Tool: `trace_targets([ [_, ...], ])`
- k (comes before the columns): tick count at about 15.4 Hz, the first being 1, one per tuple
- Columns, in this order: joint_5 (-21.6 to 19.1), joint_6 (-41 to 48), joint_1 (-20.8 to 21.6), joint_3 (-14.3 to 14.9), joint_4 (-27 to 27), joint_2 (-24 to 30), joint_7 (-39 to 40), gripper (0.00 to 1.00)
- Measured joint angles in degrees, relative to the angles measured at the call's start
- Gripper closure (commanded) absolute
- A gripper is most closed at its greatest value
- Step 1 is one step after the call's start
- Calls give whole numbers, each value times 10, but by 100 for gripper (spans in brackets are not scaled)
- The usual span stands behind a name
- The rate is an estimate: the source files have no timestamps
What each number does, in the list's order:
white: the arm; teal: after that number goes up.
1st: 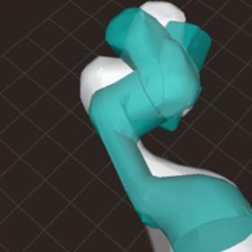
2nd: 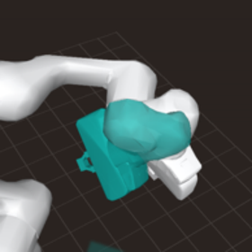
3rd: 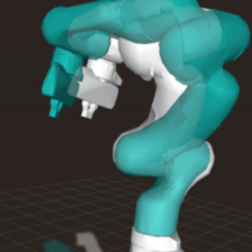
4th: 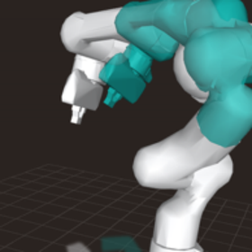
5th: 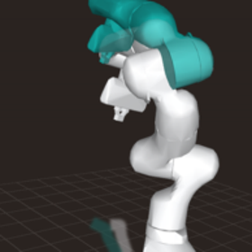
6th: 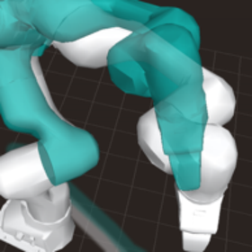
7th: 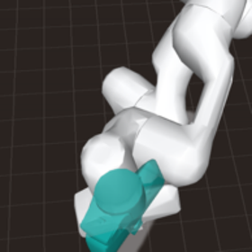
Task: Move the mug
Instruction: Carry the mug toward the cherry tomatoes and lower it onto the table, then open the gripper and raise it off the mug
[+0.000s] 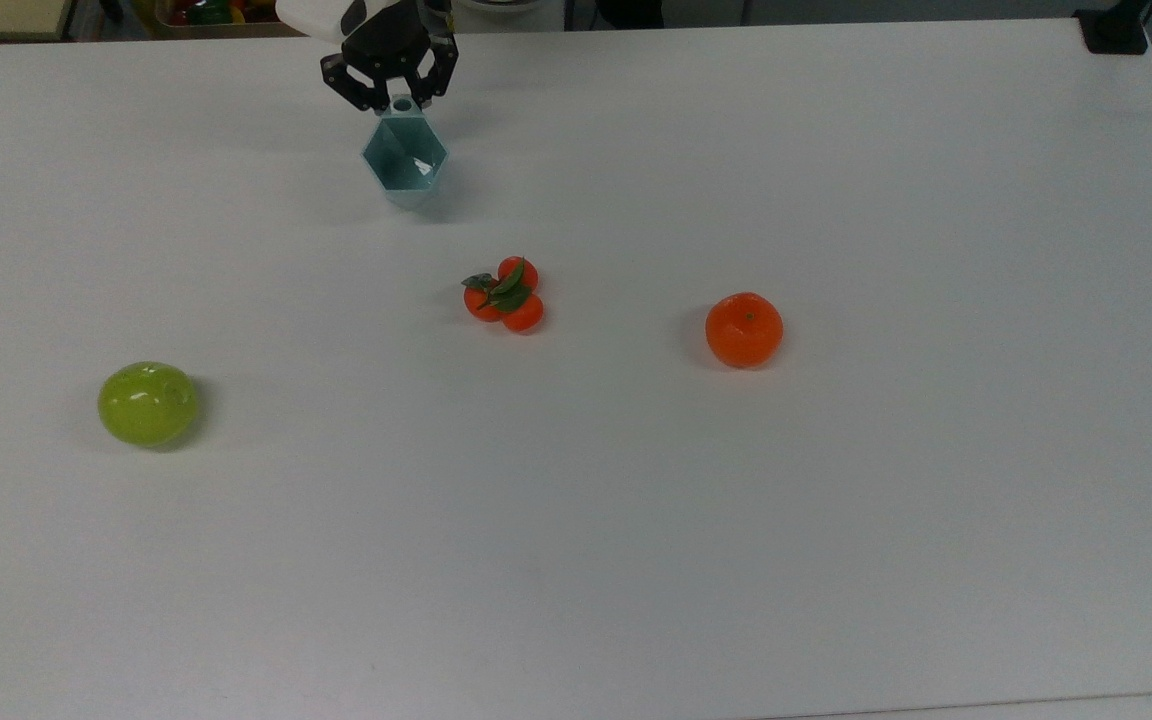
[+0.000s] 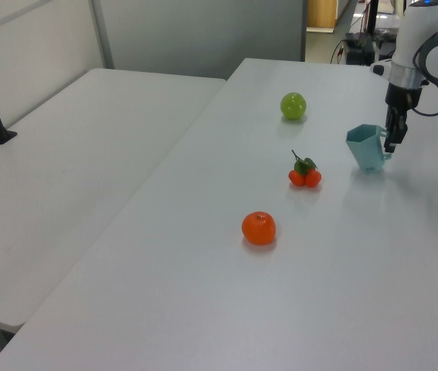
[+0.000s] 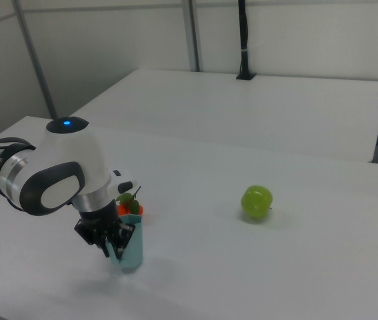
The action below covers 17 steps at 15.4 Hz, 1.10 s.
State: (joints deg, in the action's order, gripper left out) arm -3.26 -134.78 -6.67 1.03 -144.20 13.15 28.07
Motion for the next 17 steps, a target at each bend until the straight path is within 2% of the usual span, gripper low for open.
trace_targets([
  [4, 0, 22, 0, 1, -11, -26, 1, 53],
  [6, 0, 22, 0, 2, -11, -36, 1, 44],
  [9, 0, 22, 0, 2, -11, -38, 1, 6],
  [10, 0, 22, 0, 2, -11, -38, 1, 0],
  [17, 0, 51, -1, 4, 3, -35, 1, 0],
])
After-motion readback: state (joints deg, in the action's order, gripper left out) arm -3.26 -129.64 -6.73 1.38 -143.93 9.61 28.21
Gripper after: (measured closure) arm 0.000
